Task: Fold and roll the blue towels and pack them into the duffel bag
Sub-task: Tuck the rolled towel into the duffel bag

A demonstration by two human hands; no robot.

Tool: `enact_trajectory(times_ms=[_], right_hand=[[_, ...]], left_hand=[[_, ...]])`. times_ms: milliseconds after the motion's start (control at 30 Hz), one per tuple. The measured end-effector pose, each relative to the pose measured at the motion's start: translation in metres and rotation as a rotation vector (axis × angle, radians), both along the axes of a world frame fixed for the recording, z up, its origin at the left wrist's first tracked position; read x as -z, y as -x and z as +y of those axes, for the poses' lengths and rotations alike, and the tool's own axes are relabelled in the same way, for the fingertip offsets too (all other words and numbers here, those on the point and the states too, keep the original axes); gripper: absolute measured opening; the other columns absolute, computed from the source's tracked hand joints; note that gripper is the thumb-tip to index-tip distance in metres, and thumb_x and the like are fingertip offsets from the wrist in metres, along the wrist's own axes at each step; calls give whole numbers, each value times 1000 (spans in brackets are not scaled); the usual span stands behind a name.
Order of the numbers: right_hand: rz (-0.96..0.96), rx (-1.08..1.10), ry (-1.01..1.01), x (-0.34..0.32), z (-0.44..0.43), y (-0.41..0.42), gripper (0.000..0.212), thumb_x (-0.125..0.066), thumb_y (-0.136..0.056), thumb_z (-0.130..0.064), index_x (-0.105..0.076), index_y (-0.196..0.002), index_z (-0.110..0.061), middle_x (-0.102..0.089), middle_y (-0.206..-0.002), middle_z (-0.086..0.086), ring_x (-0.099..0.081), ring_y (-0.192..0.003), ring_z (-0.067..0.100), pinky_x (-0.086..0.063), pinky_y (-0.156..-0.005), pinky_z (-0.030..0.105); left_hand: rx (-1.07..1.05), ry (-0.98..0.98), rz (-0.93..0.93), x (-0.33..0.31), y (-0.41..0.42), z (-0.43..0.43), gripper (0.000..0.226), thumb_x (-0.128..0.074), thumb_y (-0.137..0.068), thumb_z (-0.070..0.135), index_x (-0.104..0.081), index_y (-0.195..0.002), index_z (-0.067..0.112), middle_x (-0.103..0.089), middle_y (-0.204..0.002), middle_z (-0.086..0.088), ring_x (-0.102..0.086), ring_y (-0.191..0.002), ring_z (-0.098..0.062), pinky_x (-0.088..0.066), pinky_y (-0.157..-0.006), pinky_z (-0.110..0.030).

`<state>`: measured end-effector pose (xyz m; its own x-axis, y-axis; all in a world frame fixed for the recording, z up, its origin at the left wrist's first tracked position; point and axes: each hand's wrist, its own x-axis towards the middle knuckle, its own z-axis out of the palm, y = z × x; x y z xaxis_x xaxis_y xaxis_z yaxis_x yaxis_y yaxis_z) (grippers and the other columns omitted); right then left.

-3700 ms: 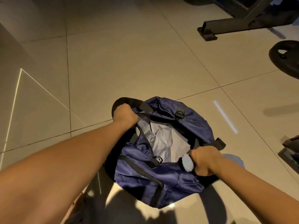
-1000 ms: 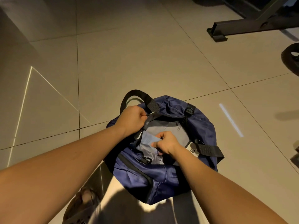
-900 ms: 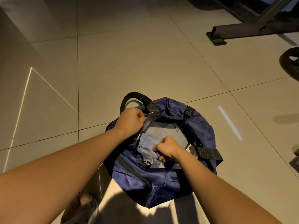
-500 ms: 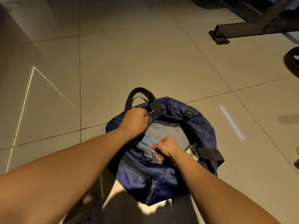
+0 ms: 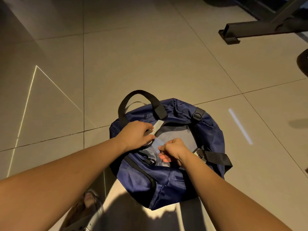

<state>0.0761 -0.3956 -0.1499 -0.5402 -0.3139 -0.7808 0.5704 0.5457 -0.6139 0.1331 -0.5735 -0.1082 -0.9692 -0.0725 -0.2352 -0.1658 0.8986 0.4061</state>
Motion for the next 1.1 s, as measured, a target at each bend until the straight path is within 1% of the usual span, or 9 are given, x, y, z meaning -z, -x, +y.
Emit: enact_trajectory(times_ms=[167,333,400,533,600,700,800,933,1100], right_hand=[[-6,63,8,4,-4,-7,25,-73,-85,6,-52,-76,-6,-61,-62,17,-55,-40,18,-47,-38,25],[8,105,-10,8,-6,-5,29,-72,-85,9,-50,-73,-7,-61,-62,17,-55,-39,18,-39,-36,22],[-16,125,13,9,-8,-6,30,-69,-86,9,-49,-73,-8,-61,-63,17,-54,-39,17,-38,-35,20],[-30,-10,17,-5,-1,-5,20,-55,-91,9,-60,-77,-4,-69,-73,16,-63,-49,19,-45,-45,25],[233,-141,-112,-17,15,1,20,-49,-91,4,-64,-79,-1,-73,-82,16,-67,-61,25,-49,-54,32],[1085,-263,-458,-41,60,9,14,-58,-89,-10,-68,-98,-7,-71,-87,10,-65,-76,31,-53,-66,40],[1457,-356,-674,-48,97,13,36,-66,-85,-22,-62,-120,-15,-60,-118,12,-55,-105,34,-42,-86,45],[1255,-632,-864,-11,117,22,47,-62,-92,-39,-56,-135,-19,-32,-160,12,-31,-143,39,-29,-111,58],[1050,-775,-972,-4,126,44,62,-56,-96,-34,-34,-152,-17,-10,-168,9,-11,-152,35,-22,-119,54]], left_hand=[[-32,105,-21,13,-6,5,30,-56,-96,39,-55,-75,18,-63,-80,-3,-64,-84,-32,-52,-72,-41],[-43,-25,-71,21,-1,7,34,-54,-98,36,-48,-69,21,-53,-69,1,-59,-77,-29,-43,-66,-37],[-1,-54,-91,28,-4,5,32,-51,-95,49,-56,-80,22,-61,-84,1,-59,-85,-25,-48,-75,-41],[82,99,-49,44,-11,7,74,-46,-78,80,-65,-110,16,-65,-113,0,-57,-108,-20,-41,-104,-37],[41,126,15,48,-11,14,71,-54,-74,82,-62,-104,18,-63,-106,2,-56,-105,-20,-37,-103,-33],[-8,156,59,50,-12,23,78,-58,-68,87,-60,-105,18,-62,-107,1,-55,-109,-22,-36,-108,-36],[-20,155,48,52,-14,29,97,-66,-69,81,-50,-139,16,-53,-143,-4,-42,-138,-25,-22,-122,-39],[-6,152,6,52,-16,30,104,-67,-80,67,-21,-161,20,-24,-166,-5,-16,-155,-26,-3,-126,-39],[38,105,-122,48,-14,24,104,-75,-83,49,-15,-162,20,-12,-169,-7,-4,-156,-25,4,-126,-39]])
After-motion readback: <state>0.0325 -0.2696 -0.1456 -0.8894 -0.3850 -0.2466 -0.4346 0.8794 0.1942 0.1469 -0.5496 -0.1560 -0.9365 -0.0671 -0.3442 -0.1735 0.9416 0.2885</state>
